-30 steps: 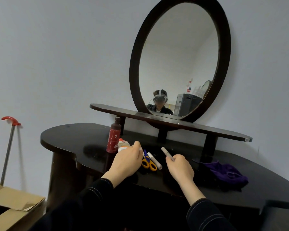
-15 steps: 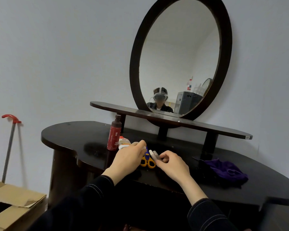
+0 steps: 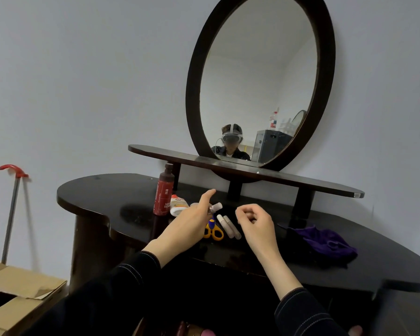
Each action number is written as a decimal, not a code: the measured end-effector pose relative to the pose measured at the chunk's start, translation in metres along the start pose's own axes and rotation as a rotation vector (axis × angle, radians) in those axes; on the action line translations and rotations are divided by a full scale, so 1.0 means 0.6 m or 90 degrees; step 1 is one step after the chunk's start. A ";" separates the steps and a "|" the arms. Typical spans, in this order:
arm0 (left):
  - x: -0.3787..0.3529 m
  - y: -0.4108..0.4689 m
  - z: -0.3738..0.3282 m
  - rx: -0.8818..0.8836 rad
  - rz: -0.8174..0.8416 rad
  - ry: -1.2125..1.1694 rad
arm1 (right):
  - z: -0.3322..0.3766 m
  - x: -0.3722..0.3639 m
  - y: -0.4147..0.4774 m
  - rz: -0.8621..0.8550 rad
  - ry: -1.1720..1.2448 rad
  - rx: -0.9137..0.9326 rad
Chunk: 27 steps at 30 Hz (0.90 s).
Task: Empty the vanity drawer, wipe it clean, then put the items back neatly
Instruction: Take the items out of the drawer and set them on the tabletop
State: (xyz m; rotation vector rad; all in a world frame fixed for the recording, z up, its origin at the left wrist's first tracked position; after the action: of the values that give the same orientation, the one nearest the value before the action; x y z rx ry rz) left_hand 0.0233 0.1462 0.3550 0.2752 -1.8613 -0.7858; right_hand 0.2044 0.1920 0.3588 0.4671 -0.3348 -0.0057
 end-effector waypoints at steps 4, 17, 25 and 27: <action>0.015 -0.009 -0.021 -0.052 -0.026 -0.026 | 0.018 -0.028 -0.015 0.103 -0.058 0.058; 0.023 -0.013 -0.033 -0.109 -0.086 -0.040 | 0.019 -0.022 0.002 0.109 0.034 0.076; 0.025 -0.013 -0.017 -0.089 -0.104 0.047 | -0.084 0.028 0.065 -0.023 -0.128 -0.196; 0.023 -0.013 -0.016 -0.081 -0.090 0.051 | -0.080 0.015 0.066 0.007 -0.171 -0.171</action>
State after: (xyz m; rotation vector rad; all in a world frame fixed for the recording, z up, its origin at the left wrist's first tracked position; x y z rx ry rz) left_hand 0.0246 0.1290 0.3625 0.3553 -1.7223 -0.9725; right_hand 0.2253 0.2480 0.3388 0.1975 -0.5914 -0.1024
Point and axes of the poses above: each hand's wrist, its own y-axis towards the middle knuckle, its own x-axis out of the back of the hand, z = x × y, the point moved 7 cm from there along y, towards the middle knuckle, and after that the axes turned 10 degrees about -x, right-handed, at the moved point
